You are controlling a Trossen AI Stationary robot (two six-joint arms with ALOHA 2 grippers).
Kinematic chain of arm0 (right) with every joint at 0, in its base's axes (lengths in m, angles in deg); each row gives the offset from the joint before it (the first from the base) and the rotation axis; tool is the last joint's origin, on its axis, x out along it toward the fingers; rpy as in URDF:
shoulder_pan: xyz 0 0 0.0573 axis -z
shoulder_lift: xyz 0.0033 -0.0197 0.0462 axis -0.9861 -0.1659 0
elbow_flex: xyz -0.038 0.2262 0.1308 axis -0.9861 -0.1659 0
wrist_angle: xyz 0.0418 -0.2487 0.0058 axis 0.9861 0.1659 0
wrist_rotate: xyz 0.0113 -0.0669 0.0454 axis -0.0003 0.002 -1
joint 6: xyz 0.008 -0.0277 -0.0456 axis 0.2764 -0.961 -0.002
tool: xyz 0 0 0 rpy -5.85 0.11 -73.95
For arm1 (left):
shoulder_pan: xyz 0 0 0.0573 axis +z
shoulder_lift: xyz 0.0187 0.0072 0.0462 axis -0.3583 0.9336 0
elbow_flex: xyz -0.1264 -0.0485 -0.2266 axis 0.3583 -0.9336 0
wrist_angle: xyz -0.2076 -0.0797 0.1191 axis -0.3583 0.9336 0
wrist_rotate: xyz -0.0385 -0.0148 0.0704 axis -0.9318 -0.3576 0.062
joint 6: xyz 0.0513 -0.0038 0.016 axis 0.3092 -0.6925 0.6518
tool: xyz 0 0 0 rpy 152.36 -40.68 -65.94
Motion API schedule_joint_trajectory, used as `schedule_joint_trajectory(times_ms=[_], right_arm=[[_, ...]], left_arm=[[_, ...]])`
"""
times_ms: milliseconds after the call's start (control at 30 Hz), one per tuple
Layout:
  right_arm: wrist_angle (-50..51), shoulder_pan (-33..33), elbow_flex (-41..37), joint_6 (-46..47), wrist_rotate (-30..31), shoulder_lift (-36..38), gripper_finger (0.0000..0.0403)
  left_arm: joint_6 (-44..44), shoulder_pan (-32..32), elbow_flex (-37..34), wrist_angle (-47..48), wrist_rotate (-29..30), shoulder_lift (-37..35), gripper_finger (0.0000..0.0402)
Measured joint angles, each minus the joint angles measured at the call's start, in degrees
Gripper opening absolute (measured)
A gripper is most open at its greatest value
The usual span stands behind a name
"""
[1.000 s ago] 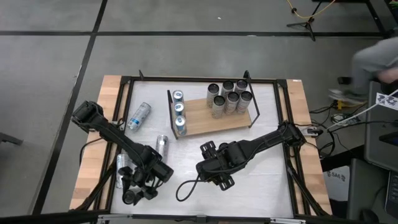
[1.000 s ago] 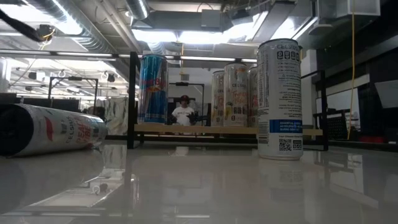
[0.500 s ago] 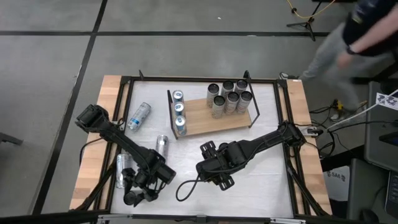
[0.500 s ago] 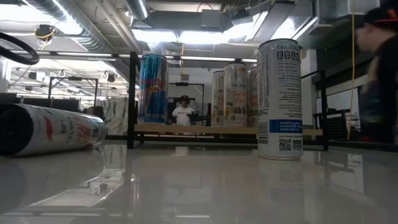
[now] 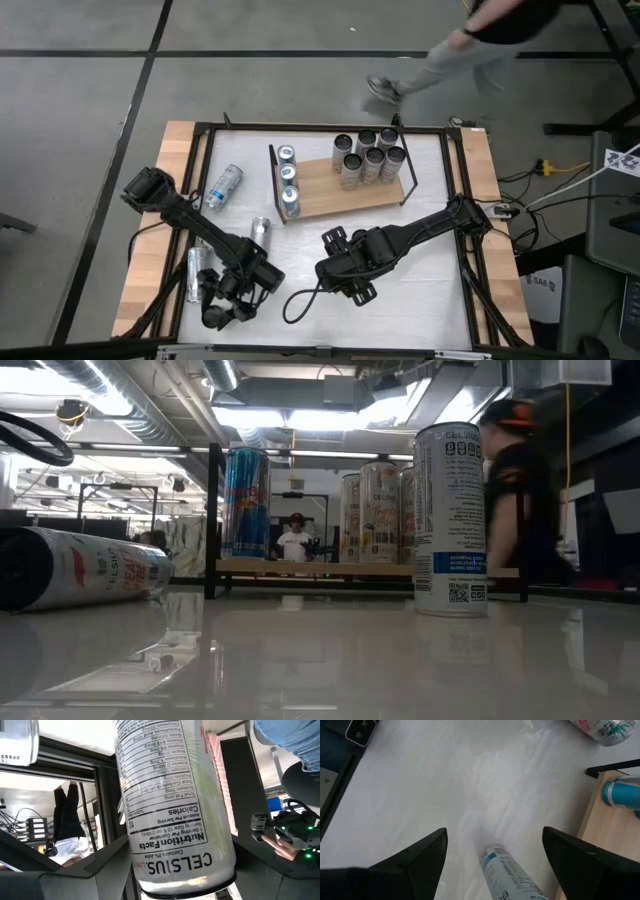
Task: Place canned beverage on shelf
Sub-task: Put the white-yellow soda can on the shelf aligned with the other white-yellow soda can
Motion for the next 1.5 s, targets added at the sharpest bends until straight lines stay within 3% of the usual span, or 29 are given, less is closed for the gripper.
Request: schedule_joint_trajectory(times_ms=[1133,1500], right_arm=[[0.0,0.0,0.0,0.0,0.0,0.0,0.0321],[0.0,0.0,0.0,0.0,0.0,0.0,0.0321]], left_arm=[[-0.1,-0.2,0.0,0.0,3.0,0.0,0.0294],[3.0,-0.3,0.0,-0.1,5.7,0.0,0.0348]])
